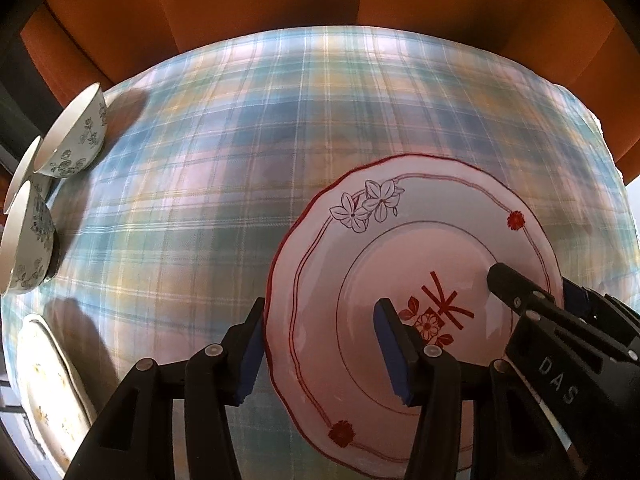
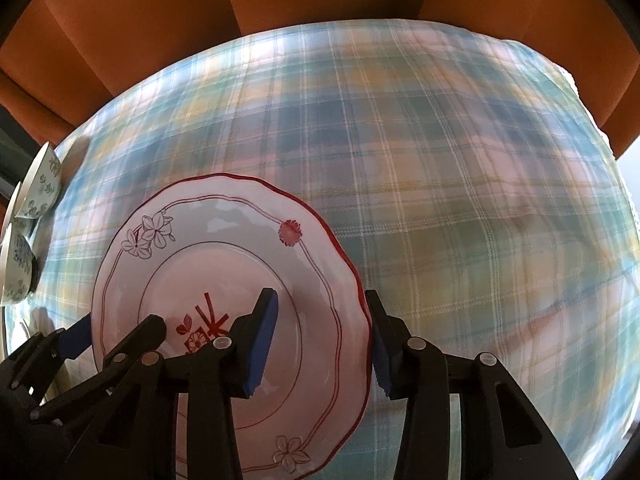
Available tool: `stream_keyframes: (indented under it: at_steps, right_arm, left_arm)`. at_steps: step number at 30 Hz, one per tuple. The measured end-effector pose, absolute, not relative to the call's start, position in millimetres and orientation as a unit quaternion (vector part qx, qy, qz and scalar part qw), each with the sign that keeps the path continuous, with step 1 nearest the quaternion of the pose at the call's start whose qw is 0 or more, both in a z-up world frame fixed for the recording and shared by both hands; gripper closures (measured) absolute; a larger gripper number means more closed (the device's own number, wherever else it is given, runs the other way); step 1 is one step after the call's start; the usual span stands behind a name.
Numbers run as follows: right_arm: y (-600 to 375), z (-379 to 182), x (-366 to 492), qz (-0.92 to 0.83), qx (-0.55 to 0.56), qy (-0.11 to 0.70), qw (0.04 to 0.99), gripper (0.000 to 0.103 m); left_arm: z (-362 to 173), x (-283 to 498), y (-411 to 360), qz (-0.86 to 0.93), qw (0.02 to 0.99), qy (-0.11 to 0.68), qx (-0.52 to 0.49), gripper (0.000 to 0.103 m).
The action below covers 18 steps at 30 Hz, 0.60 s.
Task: Organize plates and bowls
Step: 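Lift the small red-rimmed plate with both tools and carry it over the plate stack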
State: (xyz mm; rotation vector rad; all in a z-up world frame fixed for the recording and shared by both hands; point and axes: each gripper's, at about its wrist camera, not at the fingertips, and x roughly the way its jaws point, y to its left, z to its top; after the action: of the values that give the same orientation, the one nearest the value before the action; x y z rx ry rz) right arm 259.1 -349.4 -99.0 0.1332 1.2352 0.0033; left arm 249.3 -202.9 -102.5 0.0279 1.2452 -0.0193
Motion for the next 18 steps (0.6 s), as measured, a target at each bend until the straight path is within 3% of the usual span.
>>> stream_keyframes:
  at_steps: [18]
  right_arm:
    - [-292.4,-43.4,190.7,-0.048,0.044,0.544,0.837,0.056]
  left_arm:
    - [-53.2,190.0,-141.6,-0.065,0.84,0.539,0.008,0.05]
